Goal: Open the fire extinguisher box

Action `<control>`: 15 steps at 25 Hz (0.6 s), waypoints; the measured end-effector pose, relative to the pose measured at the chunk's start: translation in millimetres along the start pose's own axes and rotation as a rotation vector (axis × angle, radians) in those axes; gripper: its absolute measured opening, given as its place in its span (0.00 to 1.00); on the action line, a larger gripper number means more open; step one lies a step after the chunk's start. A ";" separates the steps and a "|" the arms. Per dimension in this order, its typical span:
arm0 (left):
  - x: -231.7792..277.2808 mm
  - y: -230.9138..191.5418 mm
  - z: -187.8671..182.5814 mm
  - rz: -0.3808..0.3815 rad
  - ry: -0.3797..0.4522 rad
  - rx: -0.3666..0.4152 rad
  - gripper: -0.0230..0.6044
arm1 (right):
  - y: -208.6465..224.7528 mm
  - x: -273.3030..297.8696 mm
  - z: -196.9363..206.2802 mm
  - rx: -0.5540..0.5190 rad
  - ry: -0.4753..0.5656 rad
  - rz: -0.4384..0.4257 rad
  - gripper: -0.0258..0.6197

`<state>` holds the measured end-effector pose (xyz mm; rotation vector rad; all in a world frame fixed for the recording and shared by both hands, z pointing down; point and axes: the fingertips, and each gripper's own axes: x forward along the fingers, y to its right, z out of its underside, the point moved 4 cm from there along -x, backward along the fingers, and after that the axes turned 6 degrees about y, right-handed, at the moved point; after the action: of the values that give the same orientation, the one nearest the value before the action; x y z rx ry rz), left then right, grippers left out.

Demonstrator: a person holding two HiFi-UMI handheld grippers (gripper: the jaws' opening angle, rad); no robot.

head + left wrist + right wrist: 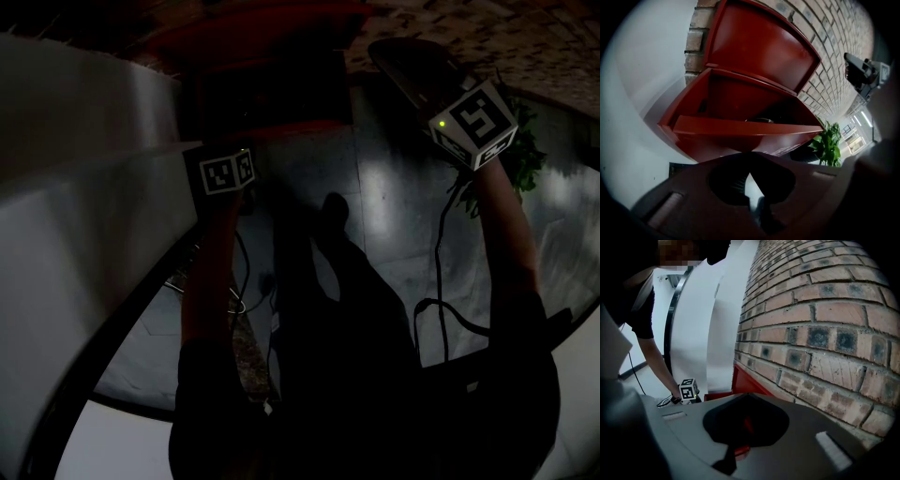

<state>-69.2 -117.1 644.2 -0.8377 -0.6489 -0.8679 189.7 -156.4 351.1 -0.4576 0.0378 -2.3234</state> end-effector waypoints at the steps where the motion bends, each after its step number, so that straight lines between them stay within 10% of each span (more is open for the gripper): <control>1: 0.0 0.3 0.3 -0.004 0.000 0.001 0.04 | -3.4 -2.4 0.2 -0.005 -0.001 -0.013 0.04; 15: 1.9 6.5 -0.2 -0.053 0.018 0.001 0.04 | -38.7 -37.2 -28.0 -0.027 0.077 -0.130 0.04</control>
<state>-62.6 -115.6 643.3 -0.8134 -0.6581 -0.9221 178.2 -106.1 319.5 -0.3939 0.0792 -2.4708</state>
